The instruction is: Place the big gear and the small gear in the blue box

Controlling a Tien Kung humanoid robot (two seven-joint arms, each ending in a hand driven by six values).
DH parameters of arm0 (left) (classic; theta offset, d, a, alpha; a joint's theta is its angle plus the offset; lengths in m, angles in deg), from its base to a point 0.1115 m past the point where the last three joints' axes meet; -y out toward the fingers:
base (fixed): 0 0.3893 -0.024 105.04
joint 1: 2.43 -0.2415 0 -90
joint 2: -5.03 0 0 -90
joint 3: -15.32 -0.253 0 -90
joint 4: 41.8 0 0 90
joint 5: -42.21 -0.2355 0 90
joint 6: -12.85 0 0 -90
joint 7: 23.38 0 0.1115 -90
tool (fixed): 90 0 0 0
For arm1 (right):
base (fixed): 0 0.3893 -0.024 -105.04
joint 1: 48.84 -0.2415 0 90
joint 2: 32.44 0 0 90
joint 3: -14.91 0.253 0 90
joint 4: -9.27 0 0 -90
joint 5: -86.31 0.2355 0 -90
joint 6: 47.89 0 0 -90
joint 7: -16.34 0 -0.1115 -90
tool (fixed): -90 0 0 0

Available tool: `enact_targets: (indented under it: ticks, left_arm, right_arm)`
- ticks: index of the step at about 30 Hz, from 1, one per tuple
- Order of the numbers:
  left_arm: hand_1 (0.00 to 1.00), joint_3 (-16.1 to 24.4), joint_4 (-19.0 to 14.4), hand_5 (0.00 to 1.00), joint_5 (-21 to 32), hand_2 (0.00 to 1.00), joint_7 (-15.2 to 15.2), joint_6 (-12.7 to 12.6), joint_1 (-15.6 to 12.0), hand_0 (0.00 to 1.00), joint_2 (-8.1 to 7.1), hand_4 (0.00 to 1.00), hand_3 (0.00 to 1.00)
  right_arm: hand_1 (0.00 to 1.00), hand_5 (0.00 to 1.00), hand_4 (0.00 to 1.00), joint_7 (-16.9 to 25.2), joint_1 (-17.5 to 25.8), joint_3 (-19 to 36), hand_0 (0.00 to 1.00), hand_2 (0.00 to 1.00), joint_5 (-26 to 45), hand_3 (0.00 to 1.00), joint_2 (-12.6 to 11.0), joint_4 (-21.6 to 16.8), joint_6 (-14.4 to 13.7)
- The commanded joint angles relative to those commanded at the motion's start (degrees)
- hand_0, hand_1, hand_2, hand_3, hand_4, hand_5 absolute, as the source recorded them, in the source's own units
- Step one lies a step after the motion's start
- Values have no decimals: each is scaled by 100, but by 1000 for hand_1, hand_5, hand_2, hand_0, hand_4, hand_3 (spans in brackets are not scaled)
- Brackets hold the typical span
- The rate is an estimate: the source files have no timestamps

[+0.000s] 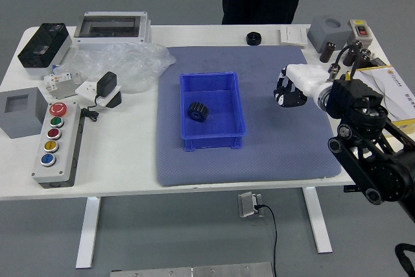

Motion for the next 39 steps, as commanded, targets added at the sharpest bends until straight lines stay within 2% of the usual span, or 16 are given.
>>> enact_targets:
  ticks: [5, 10, 17, 19, 20, 25, 26, 31, 32, 37, 39]
  left_arm:
    - [751, -5, 0, 236, 7, 744, -1, 1, 5, 780, -6, 575, 692]
    - [751, -36, 0, 237, 19, 742, -3, 6, 16, 781, 1, 573, 692]
    - [752, -100, 0, 237, 45, 744, -12, 18, 43, 781, 39, 572, 693]
    - [752, -122, 0, 237, 61, 744, -13, 21, 53, 781, 47, 572, 693]
    - [752, -126, 0, 239, 63, 743, -13, 22, 56, 781, 49, 570, 691]
    - [752, -126, 0, 239, 39, 743, -18, 29, 69, 781, 49, 570, 691]
    - [752, -124, 0, 243, 33, 743, -19, 30, 71, 781, 48, 568, 691]
    - [752, -126, 0, 243, 22, 743, -21, 33, 76, 781, 42, 568, 691]
    - [752, -128, 0, 242, 22, 743, -20, 33, 78, 781, 41, 568, 691]
    - [752, -118, 0, 242, 6, 743, -22, 33, 76, 781, 31, 568, 691]
    - [752, -118, 0, 242, 4, 742, -19, 30, 75, 781, 25, 568, 691]
  right_arm:
    - [448, 252, 460, 4, -282, -114, 566, 449, 0, 537, 139, -185, 29]
    - [449, 253, 461, 31, -489, -311, 568, 449, 0, 531, 525, -83, -9]
    - [451, 252, 460, 68, -505, -604, 568, 450, 0, 531, 1073, 224, -121]
    - [451, 252, 460, 71, -502, -684, 568, 450, 0, 531, 1162, 283, -140]
    - [463, 260, 456, 71, -504, -711, 583, 469, 0, 588, 1190, 303, -140]
    - [463, 260, 456, 87, -531, -744, 583, 469, 0, 588, 1254, 395, -35]
    - [670, 435, 783, 95, -537, -730, 752, 770, 0, 990, 1253, 406, -22]
    - [670, 435, 783, 116, -556, -667, 752, 770, 0, 990, 1235, 430, 5]
    - [733, 476, 835, 118, -558, -659, 835, 887, 0, 998, 1231, 432, 12]
    - [733, 476, 835, 124, -556, -634, 835, 887, 0, 998, 1205, 426, 49]
    - [764, 497, 853, 126, -541, -601, 850, 905, 23, 998, 1163, 400, 52]
